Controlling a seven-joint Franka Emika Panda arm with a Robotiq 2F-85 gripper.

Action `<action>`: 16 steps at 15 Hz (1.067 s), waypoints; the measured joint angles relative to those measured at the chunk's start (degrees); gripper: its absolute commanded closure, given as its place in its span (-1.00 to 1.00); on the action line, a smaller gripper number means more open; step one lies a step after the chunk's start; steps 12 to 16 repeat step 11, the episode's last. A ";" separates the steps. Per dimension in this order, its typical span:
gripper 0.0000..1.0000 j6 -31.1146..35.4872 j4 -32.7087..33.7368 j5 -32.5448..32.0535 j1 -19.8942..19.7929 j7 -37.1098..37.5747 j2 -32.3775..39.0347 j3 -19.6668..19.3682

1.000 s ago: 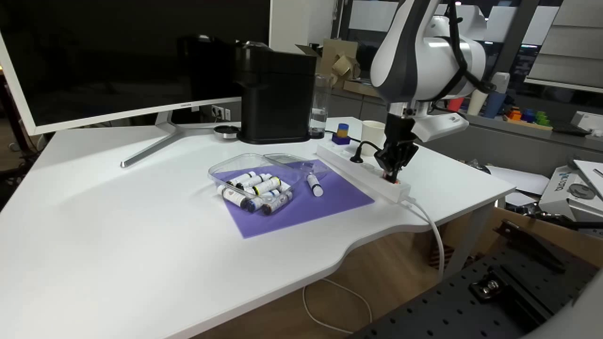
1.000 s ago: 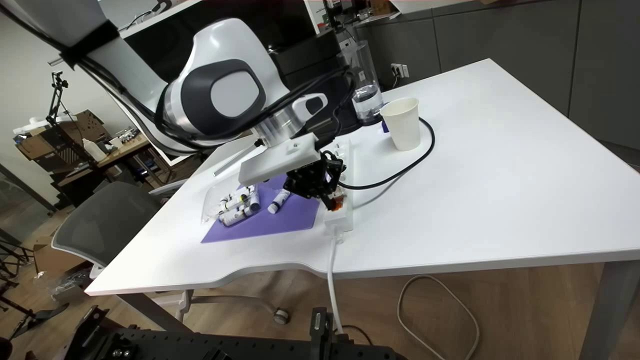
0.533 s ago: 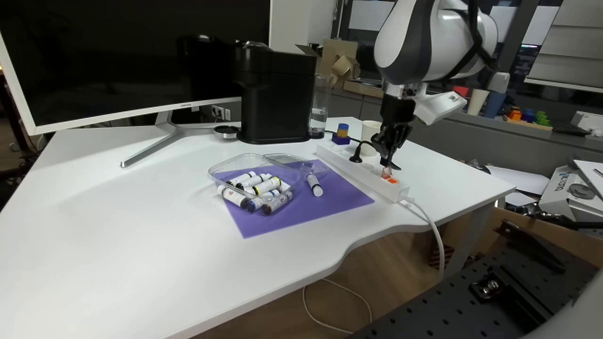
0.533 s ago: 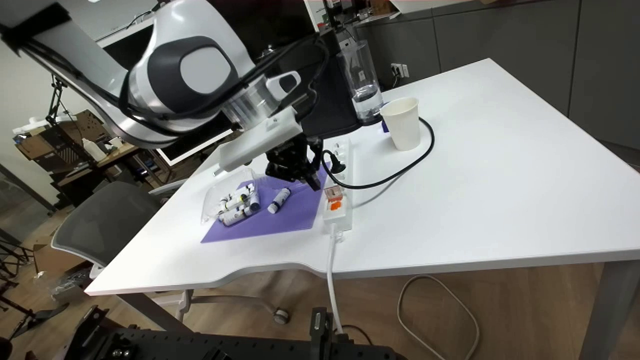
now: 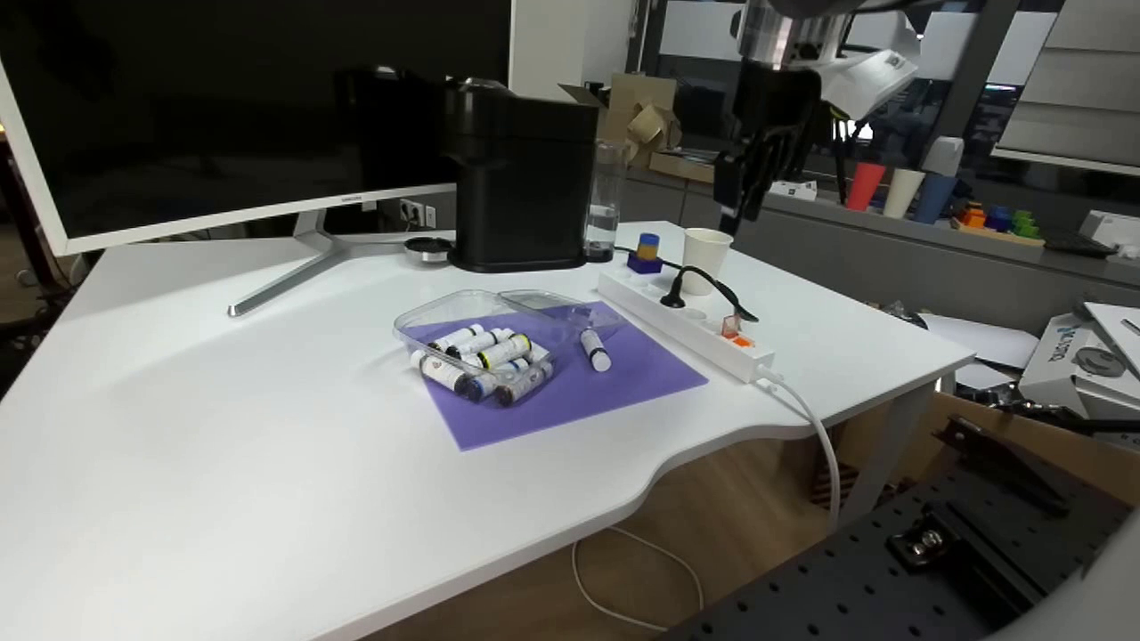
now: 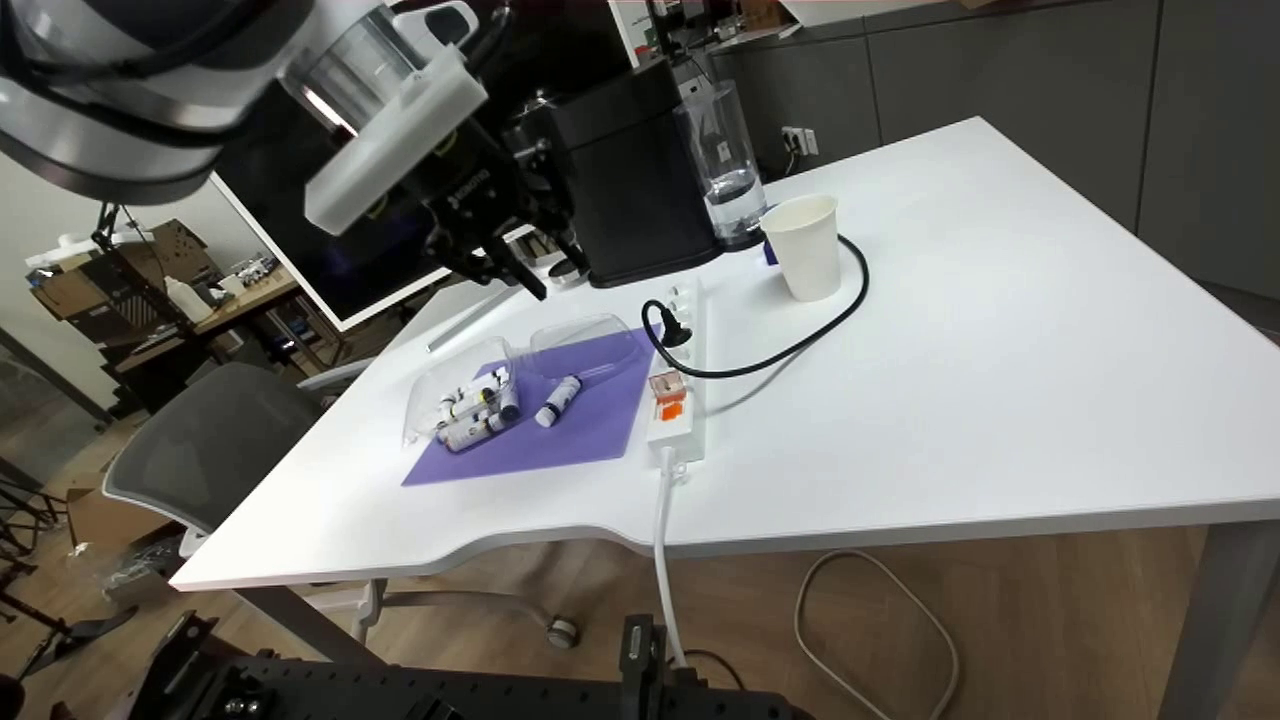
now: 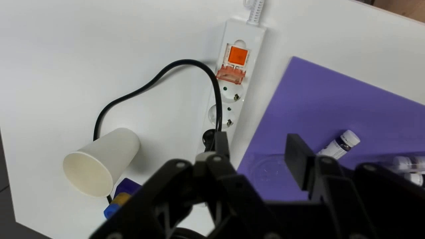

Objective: Open the box then turn off the big switch on the adapter

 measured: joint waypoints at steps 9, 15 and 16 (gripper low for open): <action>-1.00 -19.95 -0.77 1.57 2.68 -2.30 -19.29 4.63; -1.00 -23.63 -0.76 2.54 3.22 -2.30 -22.34 5.11; -1.00 -23.63 -0.76 2.54 3.22 -2.30 -22.34 5.11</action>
